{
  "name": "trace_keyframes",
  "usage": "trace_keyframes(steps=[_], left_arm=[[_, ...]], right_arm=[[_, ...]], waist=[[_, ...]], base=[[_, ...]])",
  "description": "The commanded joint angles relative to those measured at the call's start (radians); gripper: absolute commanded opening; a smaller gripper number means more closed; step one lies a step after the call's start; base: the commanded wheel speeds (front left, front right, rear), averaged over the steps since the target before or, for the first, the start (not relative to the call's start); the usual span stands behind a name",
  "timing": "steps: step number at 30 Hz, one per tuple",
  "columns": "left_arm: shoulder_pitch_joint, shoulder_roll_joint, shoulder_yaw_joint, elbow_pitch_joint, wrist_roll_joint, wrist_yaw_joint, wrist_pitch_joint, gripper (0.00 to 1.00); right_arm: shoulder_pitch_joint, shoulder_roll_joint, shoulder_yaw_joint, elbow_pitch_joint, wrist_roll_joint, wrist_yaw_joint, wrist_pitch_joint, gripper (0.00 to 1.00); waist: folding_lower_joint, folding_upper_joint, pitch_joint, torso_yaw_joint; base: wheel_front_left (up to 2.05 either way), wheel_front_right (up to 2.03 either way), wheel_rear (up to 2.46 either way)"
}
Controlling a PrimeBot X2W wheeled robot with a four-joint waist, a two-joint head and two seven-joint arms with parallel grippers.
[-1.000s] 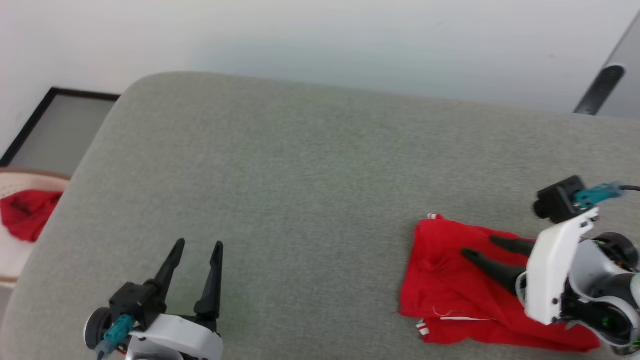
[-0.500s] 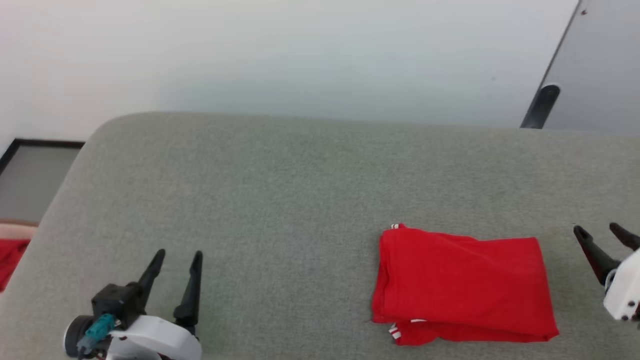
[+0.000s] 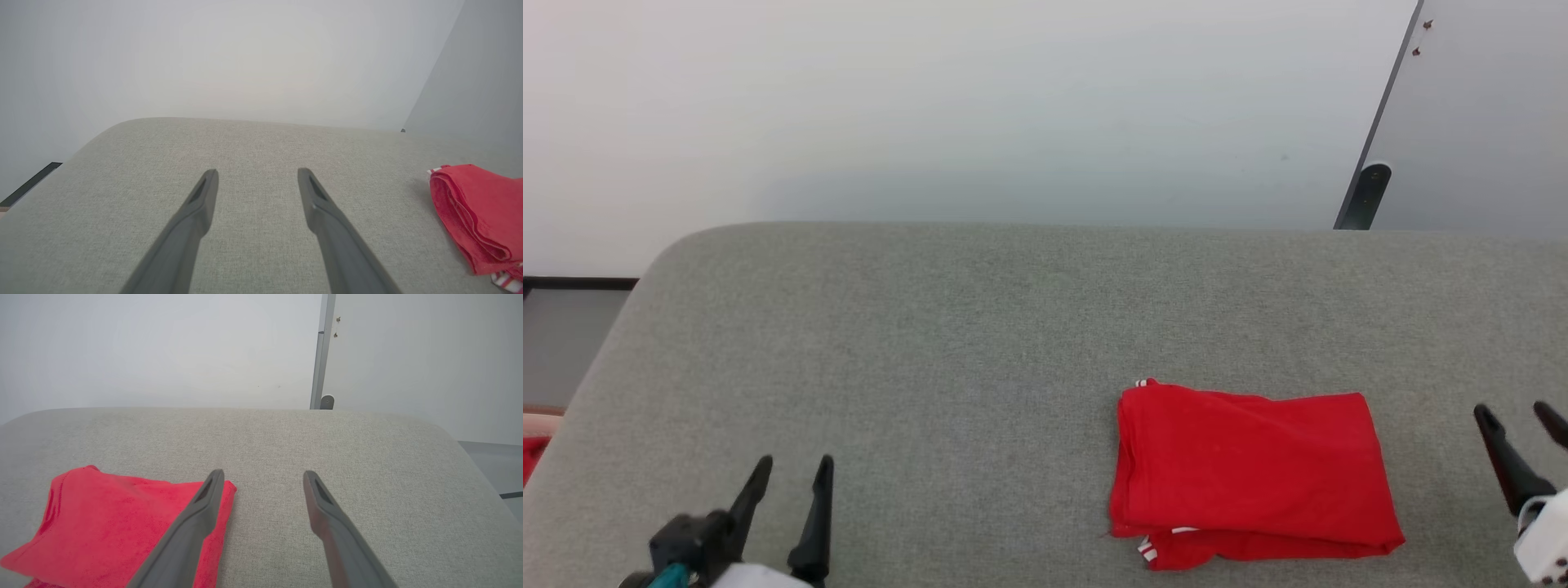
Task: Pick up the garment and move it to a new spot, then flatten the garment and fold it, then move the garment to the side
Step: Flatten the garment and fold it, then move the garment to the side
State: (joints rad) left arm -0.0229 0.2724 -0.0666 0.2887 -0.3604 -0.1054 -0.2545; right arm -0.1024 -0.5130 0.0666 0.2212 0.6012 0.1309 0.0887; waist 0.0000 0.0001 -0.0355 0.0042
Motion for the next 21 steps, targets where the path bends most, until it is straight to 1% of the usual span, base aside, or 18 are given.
trace_keyframes(steps=[1, 5, 12, 21], left_arm=[[0.034, 0.004, 0.006, -0.027, -0.006, 0.012, 0.004, 1.0], [0.09, 0.013, 0.017, -0.093, -0.006, 0.035, 0.016, 1.0], [0.135, 0.023, 0.02, -0.172, -0.007, 0.058, 0.047, 1.0], [0.144, 0.025, 0.007, -0.215, -0.008, 0.069, 0.07, 1.0]], right_arm=[[0.034, 0.009, -0.014, -0.021, -0.008, -0.001, -0.004, 1.0], [0.076, 0.021, -0.031, -0.062, -0.018, -0.001, 0.008, 1.0], [0.111, 0.041, -0.062, -0.106, -0.028, -0.001, 0.031, 1.0], [0.118, 0.055, -0.08, -0.133, -0.036, -0.001, 0.053, 1.0]], waist=[[0.0, -0.0001, -0.002, -0.001], [0.0, -0.0001, -0.002, -0.002], [0.0, -0.0001, 0.001, 0.002], [0.0, -0.0001, 0.004, 0.005]], base=[[0.0, 0.0, 0.0], [0.0, 0.0, 0.0], [0.0, 0.0, 0.0], [0.0, 0.0, 0.0]])
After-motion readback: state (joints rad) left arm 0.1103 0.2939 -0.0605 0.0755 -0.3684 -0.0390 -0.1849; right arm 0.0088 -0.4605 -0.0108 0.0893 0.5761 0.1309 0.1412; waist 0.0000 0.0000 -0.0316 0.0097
